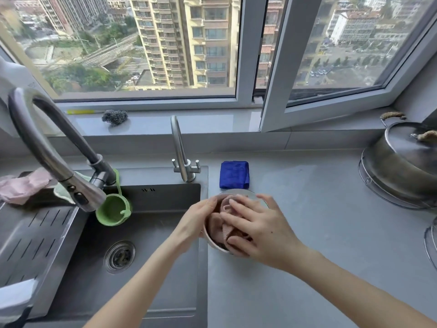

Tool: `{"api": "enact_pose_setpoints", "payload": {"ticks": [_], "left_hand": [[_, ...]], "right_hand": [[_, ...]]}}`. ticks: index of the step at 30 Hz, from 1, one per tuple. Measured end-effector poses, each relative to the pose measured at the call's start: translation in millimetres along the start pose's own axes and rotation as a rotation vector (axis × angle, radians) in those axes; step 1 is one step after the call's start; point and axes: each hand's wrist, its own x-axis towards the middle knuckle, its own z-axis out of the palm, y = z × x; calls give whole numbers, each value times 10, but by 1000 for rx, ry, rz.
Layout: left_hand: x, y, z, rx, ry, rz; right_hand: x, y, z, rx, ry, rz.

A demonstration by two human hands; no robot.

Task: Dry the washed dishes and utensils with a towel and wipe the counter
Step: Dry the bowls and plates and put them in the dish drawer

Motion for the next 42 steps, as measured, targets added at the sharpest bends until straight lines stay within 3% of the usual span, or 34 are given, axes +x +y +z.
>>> {"api": "enact_pose_setpoints", "payload": {"ticks": [3,7,9,13,17,21,23,26,29,31,33,37,39,42], "left_hand": [[-69,2,52,-81,47,22],[-166,14,90,-93,108,96],[-213,42,45,-47,70,130],[-260,80,-52,-5,-94,8],[-327,167,45,1,-150,-40],[-305,184,175,-104,-22,-157],[-319,150,243,-168,38,-248],[-295,67,322,-177,134,-207],[-227,-8,349,-204,183,-96],[-235,11,282,-196,122,-119],[-262,66,167,-154,-19,-211],[-226,260,66,173,-476,-348],[-158,381,68,185,-571,-358],[-129,376,57,65,-481,-281]], "right_hand": [[-34,-140,113,77,-211,41],[-35,-343,110,195,-320,86],[-52,-420,3,241,-396,31],[-142,-365,-273,201,-518,-168],[-237,-239,-462,35,-509,-311],[-189,-391,-435,-58,-398,-132],[-189,-500,-386,129,-343,22],[-178,-654,-336,543,-212,320],[-156,-849,-223,592,-84,427],[-239,-889,-149,448,-53,335],[-389,-771,-167,287,-144,128],[-554,-440,-247,69,-221,-359],[-505,-364,-262,9,-185,-428],[-480,-263,-231,-129,-95,-361]]}}
